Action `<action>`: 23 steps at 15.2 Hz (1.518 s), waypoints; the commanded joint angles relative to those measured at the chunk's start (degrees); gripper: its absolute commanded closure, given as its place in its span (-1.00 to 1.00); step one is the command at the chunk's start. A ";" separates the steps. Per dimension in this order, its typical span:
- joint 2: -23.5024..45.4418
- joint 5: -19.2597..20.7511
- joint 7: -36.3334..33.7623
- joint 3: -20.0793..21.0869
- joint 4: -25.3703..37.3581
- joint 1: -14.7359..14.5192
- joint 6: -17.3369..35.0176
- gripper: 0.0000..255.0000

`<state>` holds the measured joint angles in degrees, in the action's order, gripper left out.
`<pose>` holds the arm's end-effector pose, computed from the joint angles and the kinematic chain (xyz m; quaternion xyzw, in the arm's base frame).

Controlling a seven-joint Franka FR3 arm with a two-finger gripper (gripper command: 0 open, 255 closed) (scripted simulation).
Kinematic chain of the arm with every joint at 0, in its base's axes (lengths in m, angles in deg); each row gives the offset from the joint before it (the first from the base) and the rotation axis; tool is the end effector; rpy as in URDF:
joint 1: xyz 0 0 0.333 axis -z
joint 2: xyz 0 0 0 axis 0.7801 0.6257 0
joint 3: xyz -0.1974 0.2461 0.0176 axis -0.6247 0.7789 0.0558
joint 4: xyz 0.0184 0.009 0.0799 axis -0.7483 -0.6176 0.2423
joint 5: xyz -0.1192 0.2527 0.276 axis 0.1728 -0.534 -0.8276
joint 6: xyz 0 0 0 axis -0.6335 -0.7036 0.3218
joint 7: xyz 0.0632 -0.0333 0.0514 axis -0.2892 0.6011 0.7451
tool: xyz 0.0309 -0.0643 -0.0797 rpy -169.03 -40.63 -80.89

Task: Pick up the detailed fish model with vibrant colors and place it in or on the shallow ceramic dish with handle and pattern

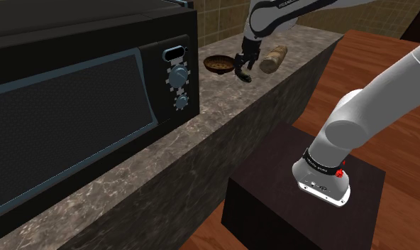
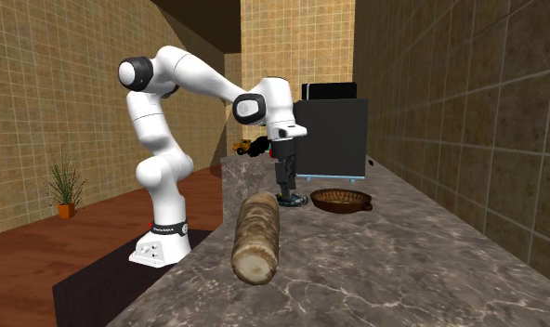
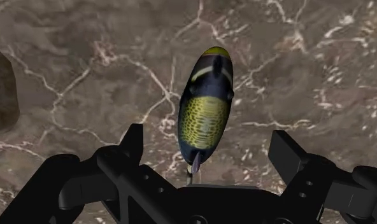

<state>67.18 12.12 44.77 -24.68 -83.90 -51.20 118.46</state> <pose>0.4405 -0.0870 0.4445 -0.9966 0.0471 -0.0681 0.0033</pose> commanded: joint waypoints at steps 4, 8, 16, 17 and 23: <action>1.86 -0.25 0.36 -0.32 -1.18 -0.07 3.08 -1.00; 1.87 -0.25 0.36 -0.33 -1.18 -0.07 3.08 -1.00; 1.86 -0.25 0.36 -0.33 -1.18 -0.07 3.07 1.00; 1.86 -0.25 0.36 -0.33 -1.18 -0.07 3.07 1.00; 0.85 -0.14 0.21 -0.16 0.32 -0.04 0.58 1.00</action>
<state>68.34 11.95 45.06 -24.91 -84.08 -51.24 119.85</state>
